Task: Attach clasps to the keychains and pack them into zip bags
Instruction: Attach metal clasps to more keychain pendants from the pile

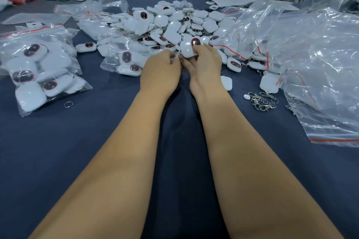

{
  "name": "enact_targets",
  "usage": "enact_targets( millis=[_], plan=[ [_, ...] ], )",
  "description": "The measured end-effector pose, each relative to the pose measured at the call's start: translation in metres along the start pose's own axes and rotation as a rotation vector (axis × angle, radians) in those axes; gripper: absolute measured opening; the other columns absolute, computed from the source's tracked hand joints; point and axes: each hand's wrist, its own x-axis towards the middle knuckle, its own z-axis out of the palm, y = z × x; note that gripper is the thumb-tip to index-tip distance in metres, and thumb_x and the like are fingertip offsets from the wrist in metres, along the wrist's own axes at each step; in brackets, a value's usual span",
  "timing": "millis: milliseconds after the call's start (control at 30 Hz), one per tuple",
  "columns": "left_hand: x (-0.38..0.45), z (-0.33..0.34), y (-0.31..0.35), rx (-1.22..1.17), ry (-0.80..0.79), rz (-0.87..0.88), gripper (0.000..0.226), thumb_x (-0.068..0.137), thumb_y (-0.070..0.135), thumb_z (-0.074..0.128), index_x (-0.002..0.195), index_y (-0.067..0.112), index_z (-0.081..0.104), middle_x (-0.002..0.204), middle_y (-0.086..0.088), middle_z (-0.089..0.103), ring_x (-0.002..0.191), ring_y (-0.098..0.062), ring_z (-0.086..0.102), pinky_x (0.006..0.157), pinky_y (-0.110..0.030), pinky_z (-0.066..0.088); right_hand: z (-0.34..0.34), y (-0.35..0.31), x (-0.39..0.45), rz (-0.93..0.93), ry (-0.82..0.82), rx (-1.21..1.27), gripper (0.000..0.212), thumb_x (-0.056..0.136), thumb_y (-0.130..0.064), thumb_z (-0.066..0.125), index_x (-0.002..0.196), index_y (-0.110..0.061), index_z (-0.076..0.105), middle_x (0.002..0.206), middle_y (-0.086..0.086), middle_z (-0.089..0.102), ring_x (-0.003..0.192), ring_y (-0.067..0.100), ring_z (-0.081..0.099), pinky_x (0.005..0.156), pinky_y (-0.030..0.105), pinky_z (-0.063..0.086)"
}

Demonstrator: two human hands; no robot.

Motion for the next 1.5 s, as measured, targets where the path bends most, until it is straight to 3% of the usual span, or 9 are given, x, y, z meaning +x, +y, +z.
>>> enact_targets(
  millis=[167, 400, 567, 733, 933, 1167, 1300, 1367, 1500],
  plan=[
    [-0.002, 0.002, 0.001, 0.22, -0.006, 0.05, 0.013, 0.085, 0.015, 0.051, 0.092, 0.009, 0.061, 0.088, -0.006, 0.062, 0.086, -0.027, 0.055, 0.066, -0.03, 0.033, 0.002, 0.0, -0.003, 0.017, -0.024, 0.078, 0.024, 0.095, 0.01, 0.043, 0.115, -0.003, 0.047, 0.09, 0.018, 0.059, 0.078, 0.023, 0.06, 0.091, 0.039, 0.054],
    [0.002, -0.012, 0.001, -0.552, 0.162, -0.292, 0.036, 0.073, 0.003, 0.05, 0.04, 0.017, 0.044, 0.038, 0.009, 0.037, 0.042, -0.014, 0.032, 0.049, -0.023, 0.028, 0.007, 0.003, -0.007, 0.004, -0.108, -0.013, 0.022, 0.096, 0.008, 0.047, 0.115, -0.003, 0.045, 0.103, 0.021, 0.056, 0.073, 0.018, 0.062, 0.084, 0.033, 0.058],
    [0.005, -0.018, 0.004, -0.791, 0.223, -0.346, 0.022, 0.078, 0.0, 0.055, 0.061, 0.011, 0.06, 0.051, 0.003, 0.047, 0.051, -0.014, 0.04, 0.052, -0.021, 0.037, 0.001, 0.012, -0.006, -0.192, -0.087, -0.626, 0.022, 0.091, -0.009, 0.063, 0.103, -0.018, 0.046, 0.094, 0.003, 0.059, 0.077, 0.014, 0.061, 0.082, 0.034, 0.056],
    [0.005, -0.015, 0.006, -0.699, 0.128, -0.225, 0.017, 0.079, 0.004, 0.061, 0.091, 0.009, 0.072, 0.072, -0.002, 0.065, 0.065, -0.015, 0.057, 0.065, -0.03, 0.052, -0.002, 0.017, -0.005, -0.286, -0.121, -0.825, 0.015, 0.087, -0.009, 0.064, 0.092, -0.02, 0.054, 0.075, -0.004, 0.064, 0.066, 0.011, 0.061, 0.067, 0.029, 0.048],
    [0.002, -0.016, 0.013, -0.496, 0.242, -0.042, 0.022, 0.082, 0.011, 0.06, 0.084, 0.032, 0.065, 0.07, 0.012, 0.064, 0.066, -0.006, 0.061, 0.065, -0.023, 0.053, 0.003, 0.015, -0.01, -0.292, -0.279, -1.158, 0.028, 0.091, -0.003, 0.044, 0.09, -0.009, 0.072, 0.086, 0.012, 0.07, 0.094, 0.033, 0.062, 0.088, 0.05, 0.051],
    [-0.001, -0.013, 0.012, -0.504, 0.263, -0.024, 0.023, 0.081, 0.01, 0.057, 0.085, 0.031, 0.064, 0.076, 0.013, 0.063, 0.069, 0.001, 0.059, 0.069, -0.018, 0.053, 0.006, 0.012, -0.021, -0.243, -0.321, -1.179, 0.029, 0.098, -0.013, 0.04, 0.102, -0.015, 0.069, 0.095, 0.003, 0.064, 0.111, 0.028, 0.055, 0.103, 0.045, 0.043],
    [0.004, -0.009, 0.006, -0.489, 0.173, -0.101, 0.02, 0.085, 0.013, 0.056, 0.095, 0.028, 0.064, 0.082, 0.006, 0.064, 0.075, -0.009, 0.062, 0.075, -0.032, 0.057, 0.003, 0.008, -0.02, -0.454, -0.133, -1.094, 0.031, 0.083, 0.002, 0.046, 0.098, -0.013, 0.069, 0.099, -0.001, 0.068, 0.099, 0.019, 0.059, 0.089, 0.036, 0.047],
    [0.006, -0.005, 0.002, -0.424, 0.078, -0.137, 0.017, 0.089, 0.014, 0.055, 0.101, 0.022, 0.064, 0.091, 0.001, 0.067, 0.083, -0.019, 0.065, 0.082, -0.042, 0.057, -0.002, 0.006, -0.016, -0.591, 0.025, -1.338, 0.034, 0.079, -0.001, 0.047, 0.102, -0.018, 0.064, 0.11, 0.001, 0.063, 0.109, 0.023, 0.051, 0.094, 0.035, 0.037],
    [0.007, 0.0, -0.005, -0.165, -0.003, -0.115, 0.019, 0.094, 0.018, 0.052, 0.108, 0.017, 0.064, 0.102, 0.002, 0.067, 0.093, -0.018, 0.062, 0.066, -0.021, 0.043, -0.008, 0.011, -0.011, -0.471, 0.116, -1.765, 0.039, 0.083, -0.019, 0.049, 0.121, -0.015, 0.053, 0.131, 0.012, 0.048, 0.124, 0.033, 0.038, 0.108, 0.041, 0.025]
  ],
)
